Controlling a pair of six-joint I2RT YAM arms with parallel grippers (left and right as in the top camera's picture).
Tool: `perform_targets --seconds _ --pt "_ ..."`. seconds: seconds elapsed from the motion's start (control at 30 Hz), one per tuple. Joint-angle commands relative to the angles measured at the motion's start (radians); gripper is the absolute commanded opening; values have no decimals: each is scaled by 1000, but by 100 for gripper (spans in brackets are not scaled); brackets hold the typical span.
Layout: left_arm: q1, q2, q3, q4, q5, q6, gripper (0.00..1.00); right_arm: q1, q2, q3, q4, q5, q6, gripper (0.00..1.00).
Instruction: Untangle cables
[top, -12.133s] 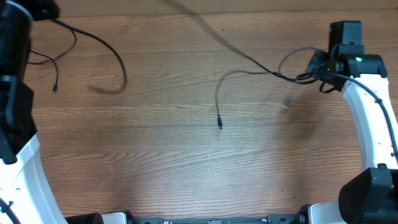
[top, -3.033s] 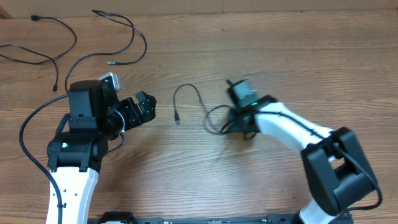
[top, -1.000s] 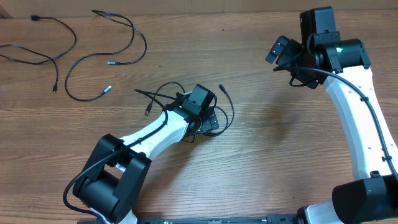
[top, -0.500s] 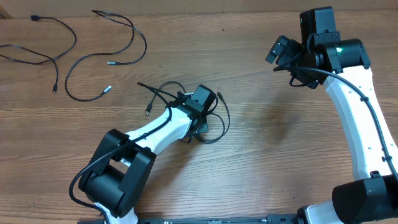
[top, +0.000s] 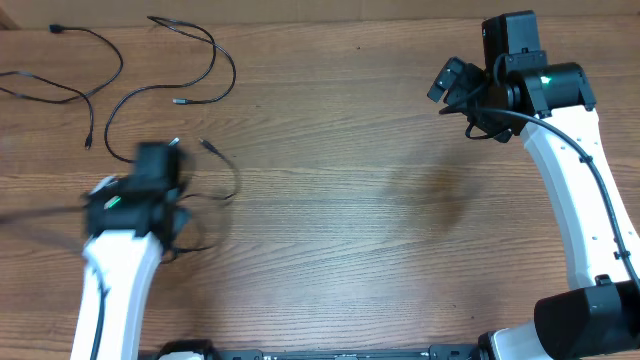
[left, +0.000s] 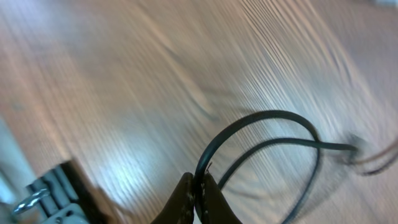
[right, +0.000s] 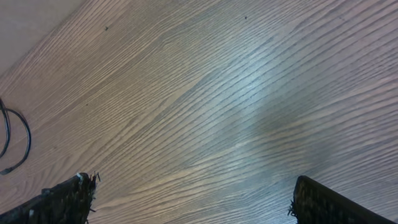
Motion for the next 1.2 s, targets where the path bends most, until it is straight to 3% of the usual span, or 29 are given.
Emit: perform_targets --seconds 0.0,0.2,0.33,0.4,0.53,0.67,0.77,0.9,1.07,1.17 --pt "248 -120 5 -14 -37 19 4 0 -21 28 5 -2 3 100" --pt "694 -121 6 91 41 168 4 0 -21 28 5 -2 3 100" --pt "964 -60 6 239 347 194 4 0 -21 28 5 -2 3 100" --pt "1019 -16 6 343 481 253 4 0 -21 28 5 -2 3 100" --pt "1030 57 109 420 486 306 4 0 -21 28 5 -2 3 100" --pt "1029 200 431 279 476 343 4 0 -21 28 5 -2 3 100" --pt "1007 330 602 175 367 389 4 0 -21 28 5 -2 3 100" --pt "978 422 604 66 241 320 4 0 -21 28 5 -2 3 100" --pt "904 589 594 34 359 286 4 0 -21 28 5 -2 3 100" --pt "840 676 594 68 356 287 5 0 -21 28 5 -2 3 100"
